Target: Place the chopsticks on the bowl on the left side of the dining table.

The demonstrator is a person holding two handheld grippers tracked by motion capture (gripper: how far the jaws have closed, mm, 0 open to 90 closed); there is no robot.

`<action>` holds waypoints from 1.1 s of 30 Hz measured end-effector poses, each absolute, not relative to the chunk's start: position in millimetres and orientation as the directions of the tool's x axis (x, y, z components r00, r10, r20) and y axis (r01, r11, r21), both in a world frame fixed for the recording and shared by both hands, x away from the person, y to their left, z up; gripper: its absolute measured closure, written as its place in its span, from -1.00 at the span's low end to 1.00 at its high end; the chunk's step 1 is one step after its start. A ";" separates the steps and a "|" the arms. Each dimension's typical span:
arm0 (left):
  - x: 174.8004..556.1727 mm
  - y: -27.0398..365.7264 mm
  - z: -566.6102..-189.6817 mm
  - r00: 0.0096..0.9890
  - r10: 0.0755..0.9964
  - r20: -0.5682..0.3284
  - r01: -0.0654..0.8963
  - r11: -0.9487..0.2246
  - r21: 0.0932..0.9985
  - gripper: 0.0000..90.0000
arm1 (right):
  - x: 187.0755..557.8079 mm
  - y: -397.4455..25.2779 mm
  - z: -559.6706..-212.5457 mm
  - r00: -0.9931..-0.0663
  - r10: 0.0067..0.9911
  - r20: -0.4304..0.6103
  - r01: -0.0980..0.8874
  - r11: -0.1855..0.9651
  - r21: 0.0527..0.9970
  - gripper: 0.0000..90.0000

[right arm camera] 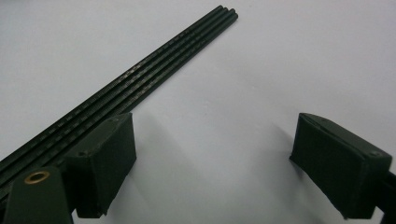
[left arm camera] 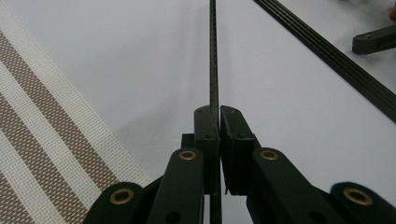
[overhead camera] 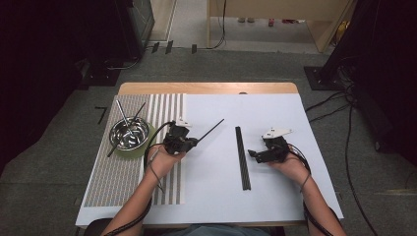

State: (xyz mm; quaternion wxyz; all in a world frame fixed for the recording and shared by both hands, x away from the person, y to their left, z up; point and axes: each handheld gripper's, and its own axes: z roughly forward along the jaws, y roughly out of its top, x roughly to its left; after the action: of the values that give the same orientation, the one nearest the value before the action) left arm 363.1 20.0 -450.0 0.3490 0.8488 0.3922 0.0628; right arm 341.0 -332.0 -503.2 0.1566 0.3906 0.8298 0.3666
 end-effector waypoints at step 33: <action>370.6 54.0 -437.0 0.654 0.733 -0.184 0.648 -0.419 0.636 0.94 | 341.0 -332.2 -503.2 -0.647 0.762 0.026 0.533 0.427 0.731 -0.70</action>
State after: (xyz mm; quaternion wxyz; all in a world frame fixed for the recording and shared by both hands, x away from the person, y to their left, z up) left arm 370.6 54.0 -437.0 0.3488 0.8399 0.4112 0.0612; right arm 341.0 -332.2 -503.2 0.1567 0.3900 0.8301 0.3664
